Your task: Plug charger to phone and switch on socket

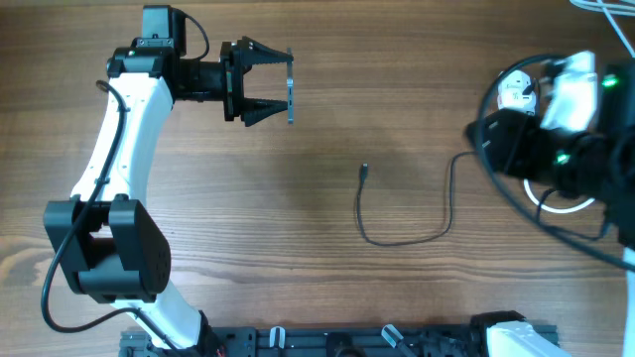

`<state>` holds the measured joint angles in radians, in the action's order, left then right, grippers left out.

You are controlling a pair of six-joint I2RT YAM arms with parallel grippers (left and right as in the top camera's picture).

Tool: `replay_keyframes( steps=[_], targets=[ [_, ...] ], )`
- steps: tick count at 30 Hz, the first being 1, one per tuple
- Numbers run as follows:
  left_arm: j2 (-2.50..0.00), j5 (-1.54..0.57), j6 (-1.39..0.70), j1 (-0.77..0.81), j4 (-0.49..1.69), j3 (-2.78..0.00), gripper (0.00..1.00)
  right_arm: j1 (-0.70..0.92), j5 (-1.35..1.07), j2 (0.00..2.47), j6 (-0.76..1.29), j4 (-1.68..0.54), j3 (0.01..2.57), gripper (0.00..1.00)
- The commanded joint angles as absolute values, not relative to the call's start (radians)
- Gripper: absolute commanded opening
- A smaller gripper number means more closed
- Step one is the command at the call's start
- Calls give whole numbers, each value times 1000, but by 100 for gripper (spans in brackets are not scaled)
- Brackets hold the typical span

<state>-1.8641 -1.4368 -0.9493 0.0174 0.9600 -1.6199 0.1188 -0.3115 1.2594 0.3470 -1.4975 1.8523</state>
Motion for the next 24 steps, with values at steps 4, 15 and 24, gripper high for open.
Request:
replay_keyframes(
  steps=[4,15,24],
  targets=[
    [-1833,-1556,-951,16,957,-1623,76,454,-109,1393,433,-1481,1876,60],
    [-1833,-1460,-952,15,957,-1623,75,784,-44,1656,532,-1337,2170,86],
    [-1833,-1348,-981,43,957,-1623,74,900,370,1823,696,-1258,2166,87]
  ],
)
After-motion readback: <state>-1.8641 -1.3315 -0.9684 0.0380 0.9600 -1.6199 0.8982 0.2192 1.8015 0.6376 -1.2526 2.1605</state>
